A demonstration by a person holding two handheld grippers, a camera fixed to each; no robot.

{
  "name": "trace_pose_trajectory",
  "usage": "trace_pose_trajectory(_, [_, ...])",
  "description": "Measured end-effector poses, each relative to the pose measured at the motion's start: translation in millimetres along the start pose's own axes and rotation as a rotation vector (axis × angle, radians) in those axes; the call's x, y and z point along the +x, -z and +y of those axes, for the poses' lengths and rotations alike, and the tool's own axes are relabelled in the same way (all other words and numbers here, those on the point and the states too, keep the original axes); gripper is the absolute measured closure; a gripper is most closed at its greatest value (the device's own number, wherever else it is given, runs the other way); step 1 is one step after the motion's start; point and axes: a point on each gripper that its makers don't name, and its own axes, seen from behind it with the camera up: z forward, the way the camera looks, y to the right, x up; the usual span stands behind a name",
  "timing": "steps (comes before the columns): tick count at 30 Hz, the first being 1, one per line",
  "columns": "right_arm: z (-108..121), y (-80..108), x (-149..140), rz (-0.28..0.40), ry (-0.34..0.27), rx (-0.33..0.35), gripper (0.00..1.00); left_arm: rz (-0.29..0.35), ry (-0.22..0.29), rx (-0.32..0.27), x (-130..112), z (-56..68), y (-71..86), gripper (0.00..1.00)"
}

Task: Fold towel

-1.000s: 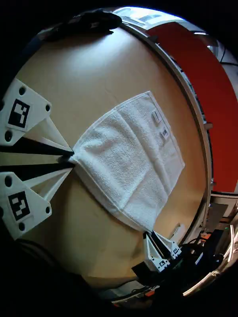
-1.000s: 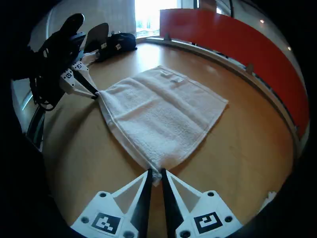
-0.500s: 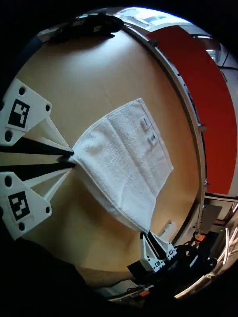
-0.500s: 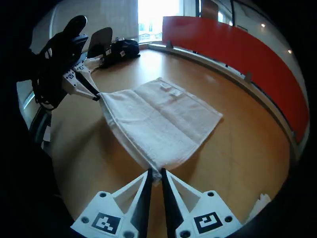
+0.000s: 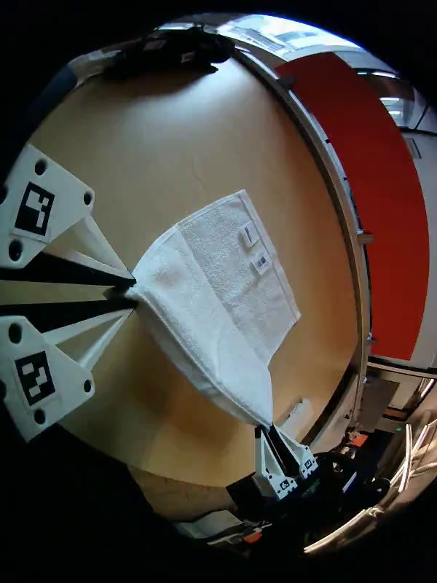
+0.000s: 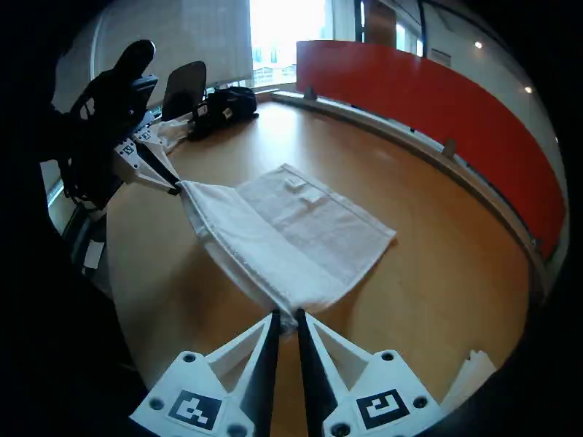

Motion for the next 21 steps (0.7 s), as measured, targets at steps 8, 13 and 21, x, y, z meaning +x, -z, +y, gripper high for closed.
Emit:
trace_pose_trajectory(8, [-6.9, 15.0, 10.5, 0.009, 0.014, 0.009, 0.83, -0.005, 0.025, -0.013, 0.9, 6.2, 14.2, 0.87])
trace_pose_trajectory(13, [-9.5, 24.0, 15.3, 0.01, 0.018, 0.013, 0.83, -0.009, 0.041, -0.025, 2.0, 11.3, 24.5, 0.87])
trace_pose_trajectory(21, [-10.7, 33.4, 19.2, 0.008, 0.022, 0.014, 0.83, -0.025, 0.066, -0.05, -0.8, 23.8, 39.2, 0.87])
